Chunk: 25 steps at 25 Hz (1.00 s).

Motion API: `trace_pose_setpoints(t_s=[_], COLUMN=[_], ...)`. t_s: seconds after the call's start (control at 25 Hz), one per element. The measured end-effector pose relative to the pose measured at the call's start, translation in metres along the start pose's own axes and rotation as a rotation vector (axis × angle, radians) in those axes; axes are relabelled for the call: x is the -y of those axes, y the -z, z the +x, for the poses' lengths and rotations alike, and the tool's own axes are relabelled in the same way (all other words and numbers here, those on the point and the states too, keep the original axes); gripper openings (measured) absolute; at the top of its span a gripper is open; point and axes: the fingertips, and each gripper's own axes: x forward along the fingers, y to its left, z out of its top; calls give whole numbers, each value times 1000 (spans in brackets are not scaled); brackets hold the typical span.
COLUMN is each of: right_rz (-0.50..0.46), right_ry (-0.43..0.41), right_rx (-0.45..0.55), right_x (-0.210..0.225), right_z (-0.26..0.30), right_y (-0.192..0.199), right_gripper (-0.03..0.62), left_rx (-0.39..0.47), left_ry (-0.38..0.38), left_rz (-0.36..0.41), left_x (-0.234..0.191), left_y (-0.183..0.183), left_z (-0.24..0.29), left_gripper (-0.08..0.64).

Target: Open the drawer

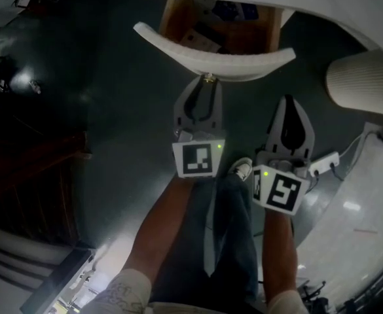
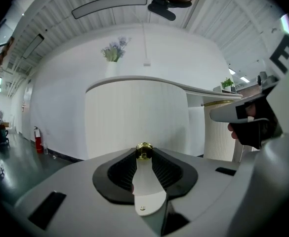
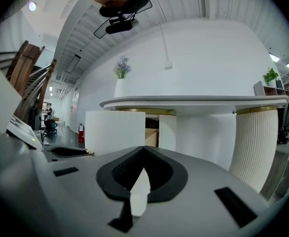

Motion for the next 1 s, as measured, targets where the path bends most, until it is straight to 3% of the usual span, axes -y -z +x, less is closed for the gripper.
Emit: trace_pose_setpoints(t_s=[0.24,0.48,0.72,1.0], right_rz=[-25,-20,-22,-18], right_ry=[-1,15,56,80], right_rx=[38,27,25,31], right_x=[-19,-20,-36,-48], right_z=[-62,-61,-107,-132], right_y=[13,7,4,1], right_gripper=[5,5,5,5], left_rx=[16,-16,-10,16], left_ry=[0,10,57,71], left_rz=[-6,0,59,32], left_x=[6,6,5,7], left_y=[20,18,17,10], left_z=[-72,-72,-75,-78], left_gripper=[101,101,101,104])
